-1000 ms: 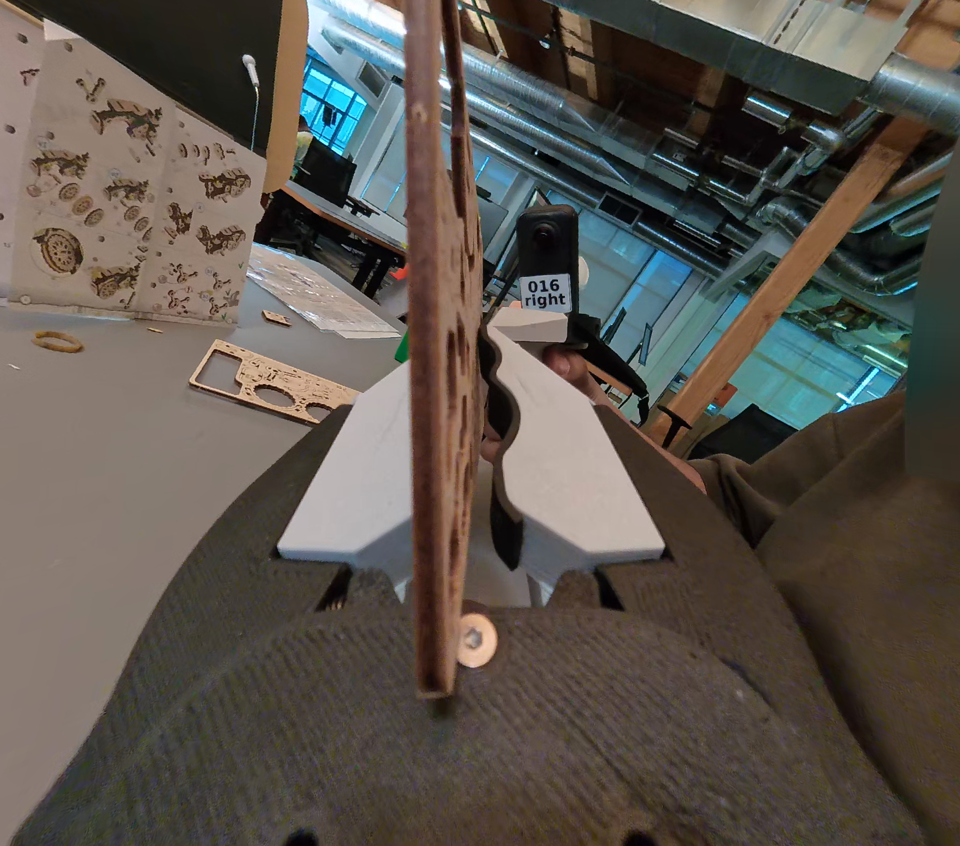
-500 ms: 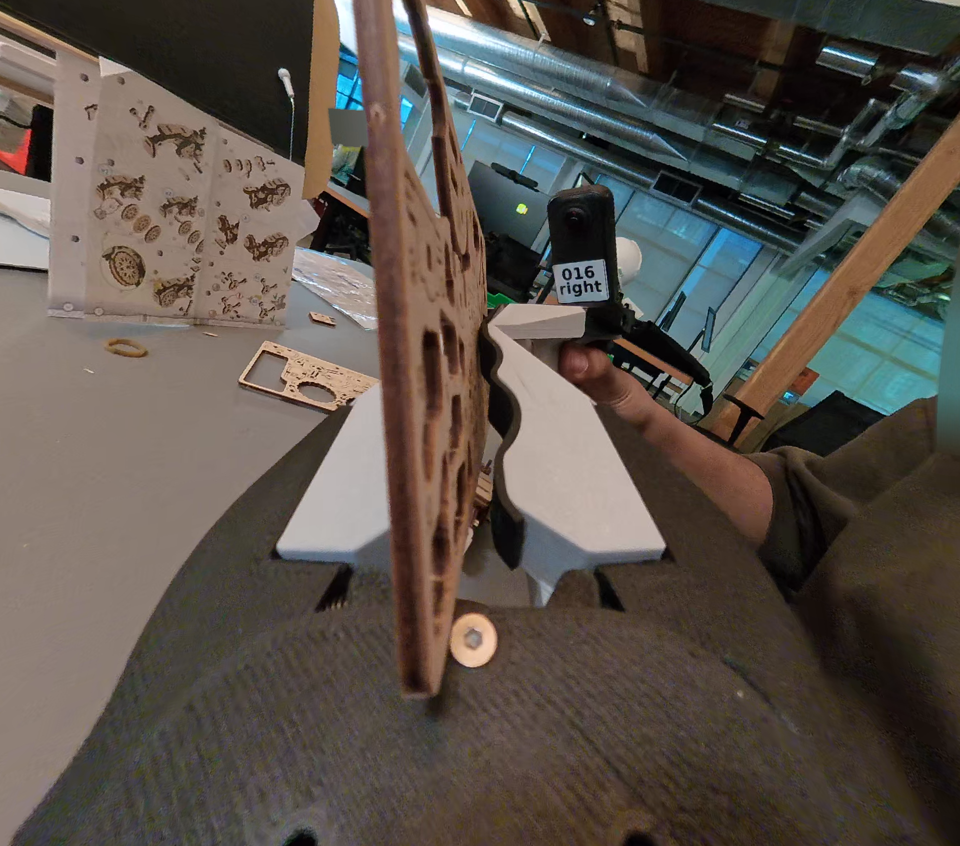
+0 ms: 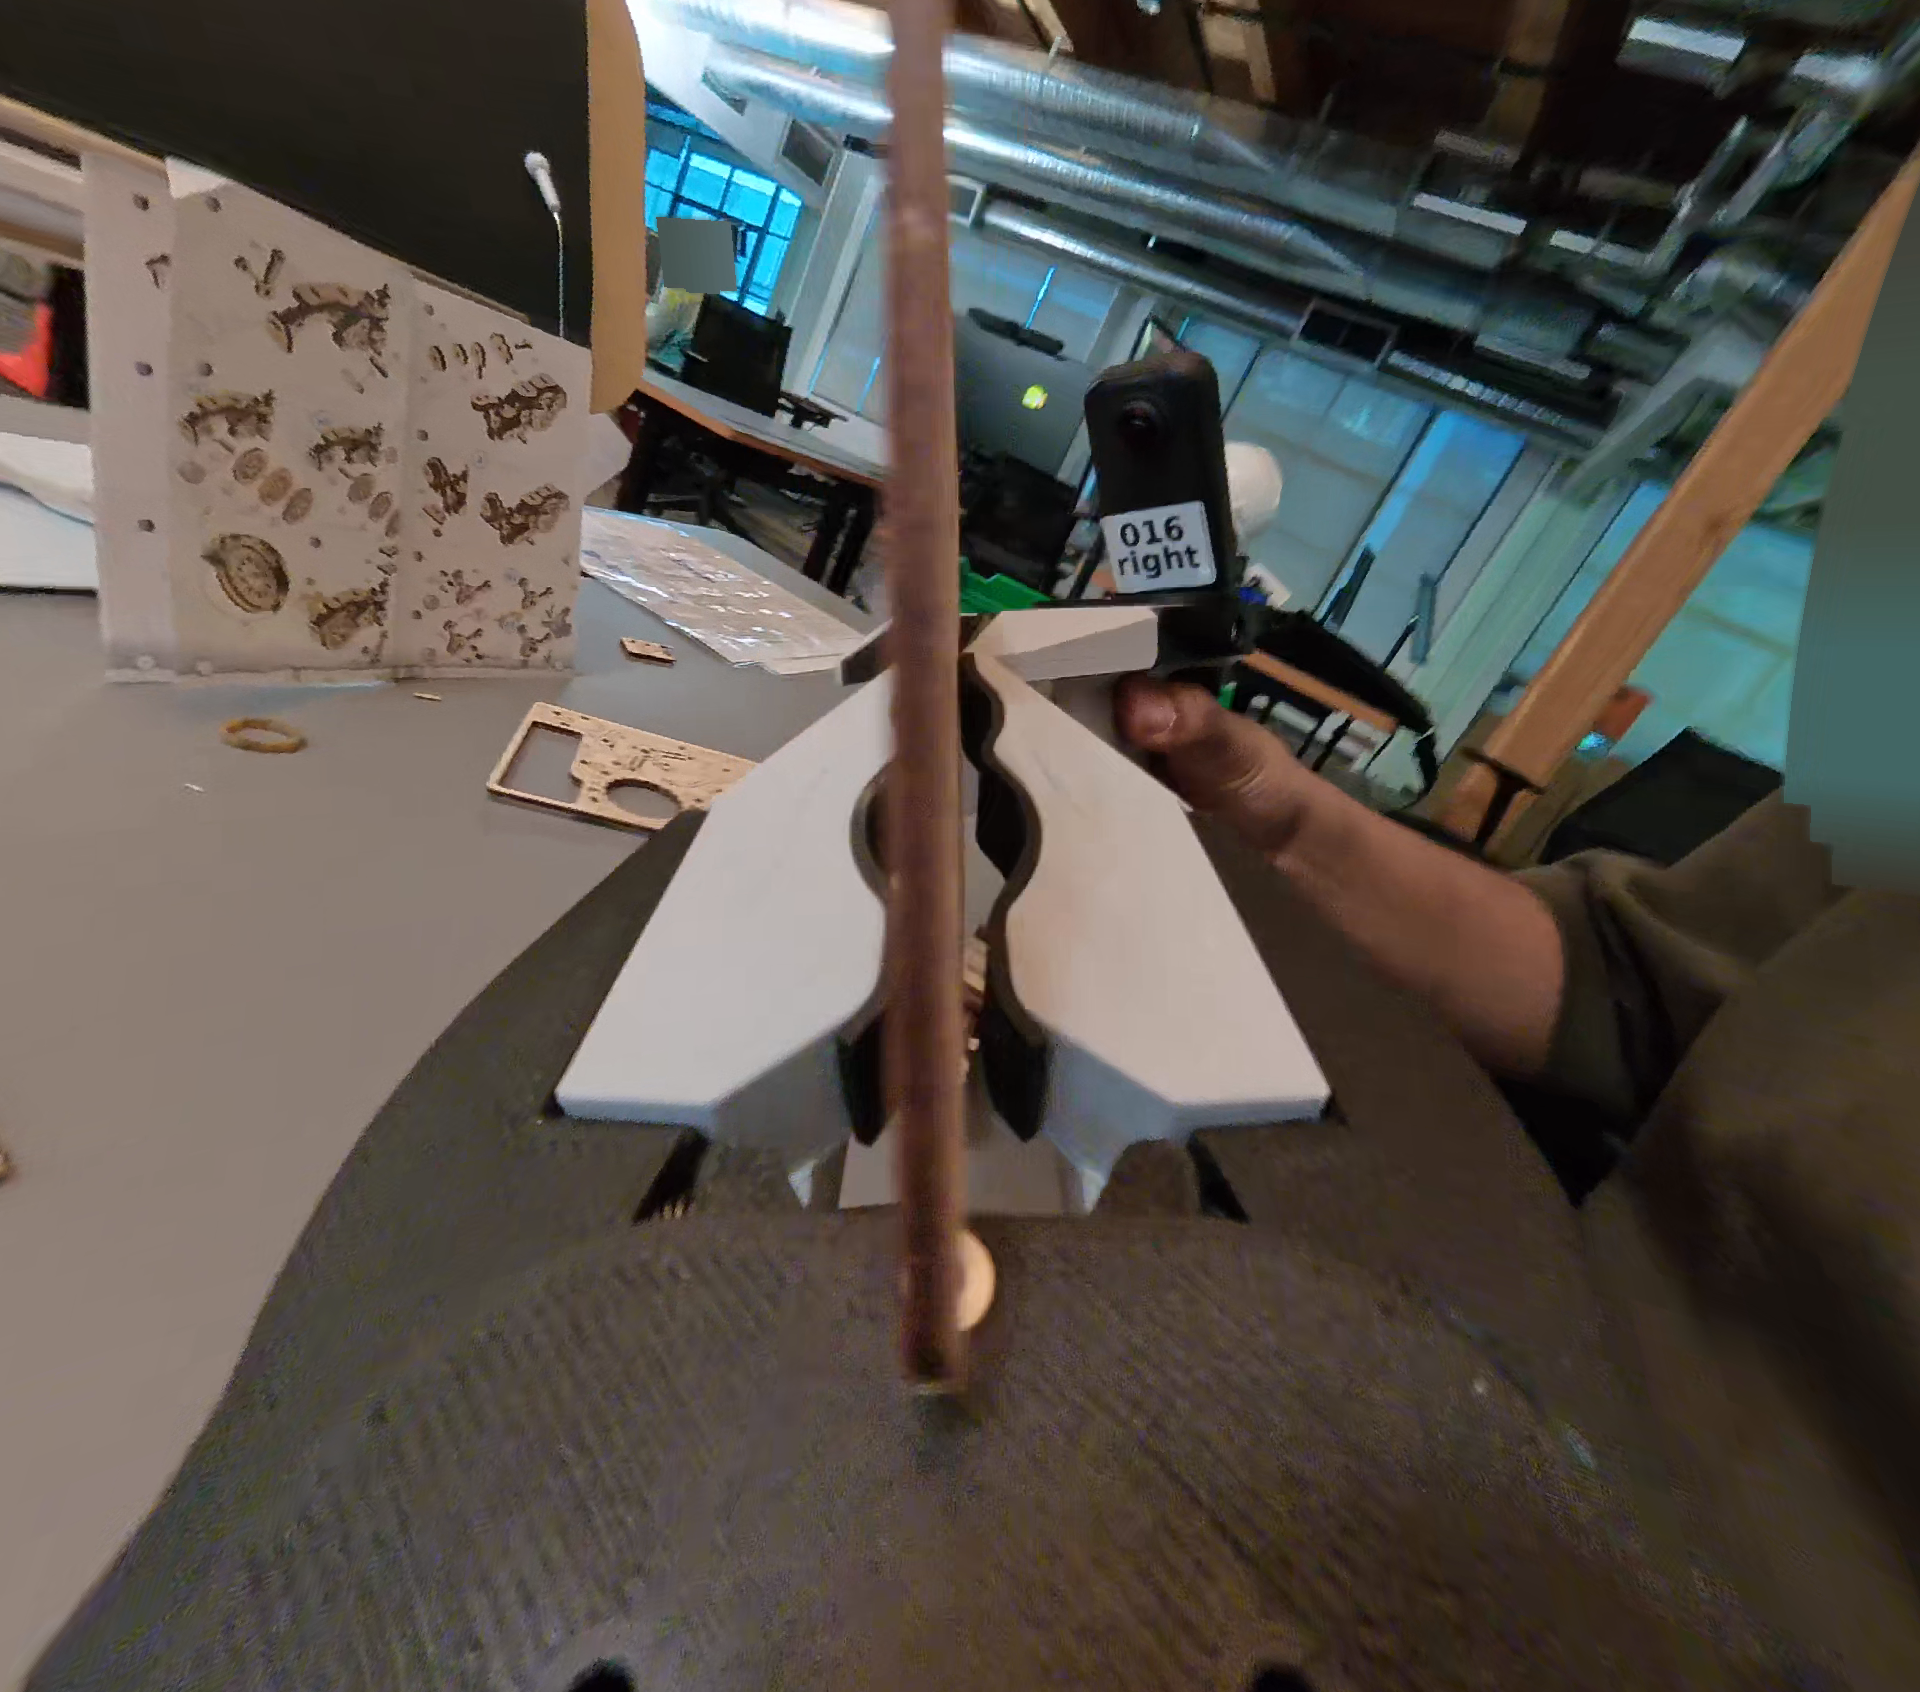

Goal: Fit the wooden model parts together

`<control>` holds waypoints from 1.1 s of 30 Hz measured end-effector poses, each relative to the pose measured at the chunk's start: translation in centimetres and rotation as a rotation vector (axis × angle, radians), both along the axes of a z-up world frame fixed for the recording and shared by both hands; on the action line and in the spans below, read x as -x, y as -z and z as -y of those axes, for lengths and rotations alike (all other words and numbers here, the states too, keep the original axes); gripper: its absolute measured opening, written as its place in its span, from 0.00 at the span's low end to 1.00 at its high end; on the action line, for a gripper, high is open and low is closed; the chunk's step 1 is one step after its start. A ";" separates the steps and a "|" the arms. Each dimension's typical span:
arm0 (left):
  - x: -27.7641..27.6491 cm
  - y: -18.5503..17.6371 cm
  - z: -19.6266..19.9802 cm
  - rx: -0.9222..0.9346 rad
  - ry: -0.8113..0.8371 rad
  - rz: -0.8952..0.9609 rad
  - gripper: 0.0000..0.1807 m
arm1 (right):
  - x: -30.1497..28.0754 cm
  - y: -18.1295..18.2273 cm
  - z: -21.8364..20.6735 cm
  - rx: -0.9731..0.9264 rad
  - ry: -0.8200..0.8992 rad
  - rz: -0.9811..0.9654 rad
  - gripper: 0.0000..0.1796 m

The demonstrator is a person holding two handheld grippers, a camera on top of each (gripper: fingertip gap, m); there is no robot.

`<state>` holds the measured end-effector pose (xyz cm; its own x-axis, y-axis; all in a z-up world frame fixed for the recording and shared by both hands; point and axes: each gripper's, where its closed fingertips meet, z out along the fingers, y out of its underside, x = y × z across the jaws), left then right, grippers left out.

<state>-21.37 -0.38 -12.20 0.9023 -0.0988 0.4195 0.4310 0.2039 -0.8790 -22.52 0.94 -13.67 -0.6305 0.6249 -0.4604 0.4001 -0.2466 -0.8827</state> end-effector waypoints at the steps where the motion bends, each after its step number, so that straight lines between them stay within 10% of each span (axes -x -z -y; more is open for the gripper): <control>1: 0.1 -0.1 0.1 -0.014 0.015 0.037 0.00 | 0.0 -0.2 0.0 0.005 -0.004 -0.005 0.13; 13: 1.3 -1.3 1.6 -0.202 0.188 0.355 0.00 | -0.2 -3.6 -3.5 0.222 -0.006 -0.098 0.07; 23: -0.8 -2.1 1.3 -0.263 0.438 0.552 0.00 | -2.0 -0.7 1.5 -0.185 -0.135 -0.268 0.14; 33: -1.6 -2.1 1.1 -0.289 0.569 0.718 0.00 | -3.3 -2.9 2.1 -0.184 -0.117 -0.469 0.05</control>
<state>-19.77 -1.48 -10.12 0.2248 -0.6291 0.7441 0.9483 -0.0343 -0.3155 -19.25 -1.20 -10.82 -0.8132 0.5820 -0.0006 -0.0337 -0.0480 -0.9983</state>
